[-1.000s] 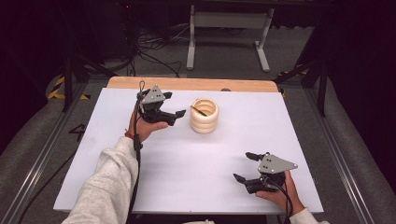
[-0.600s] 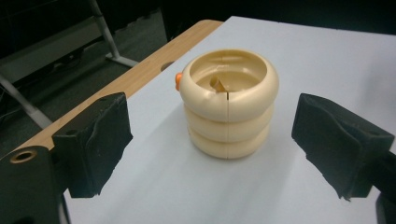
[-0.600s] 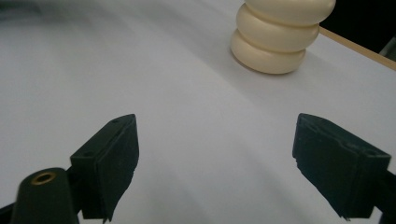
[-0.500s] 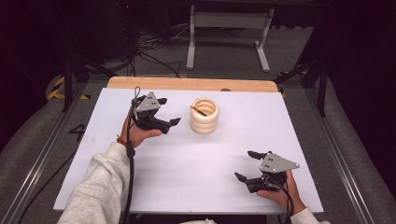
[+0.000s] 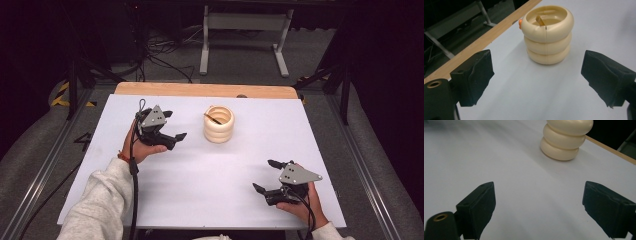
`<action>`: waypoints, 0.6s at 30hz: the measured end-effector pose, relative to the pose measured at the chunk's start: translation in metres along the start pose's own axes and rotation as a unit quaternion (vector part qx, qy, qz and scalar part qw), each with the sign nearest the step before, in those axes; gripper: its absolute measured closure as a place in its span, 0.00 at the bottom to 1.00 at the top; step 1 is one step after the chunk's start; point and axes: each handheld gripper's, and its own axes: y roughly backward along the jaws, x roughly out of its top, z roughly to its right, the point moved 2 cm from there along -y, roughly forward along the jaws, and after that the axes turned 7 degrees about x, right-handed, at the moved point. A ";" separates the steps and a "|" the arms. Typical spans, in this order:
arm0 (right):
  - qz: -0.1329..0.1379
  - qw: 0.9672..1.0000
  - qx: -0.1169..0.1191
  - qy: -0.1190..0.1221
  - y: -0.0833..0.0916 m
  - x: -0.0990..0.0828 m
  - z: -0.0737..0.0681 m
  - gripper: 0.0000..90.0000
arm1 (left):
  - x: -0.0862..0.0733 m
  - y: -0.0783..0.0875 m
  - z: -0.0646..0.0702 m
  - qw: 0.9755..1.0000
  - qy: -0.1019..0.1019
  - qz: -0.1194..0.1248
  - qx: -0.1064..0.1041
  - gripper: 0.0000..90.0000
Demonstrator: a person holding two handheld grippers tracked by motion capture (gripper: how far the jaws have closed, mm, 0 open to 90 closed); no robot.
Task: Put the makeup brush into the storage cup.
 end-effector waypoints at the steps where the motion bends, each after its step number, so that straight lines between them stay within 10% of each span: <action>1: 0.001 1.000 -0.002 0.000 0.000 0.000 0.000 0.14 | -0.001 0.001 0.000 1.000 -0.001 -0.002 -0.001 0.12; 18: -0.001 1.000 -0.029 0.001 0.010 -0.001 0.005 0.14 | -0.017 0.024 0.014 1.000 -0.018 -0.012 -0.007 0.12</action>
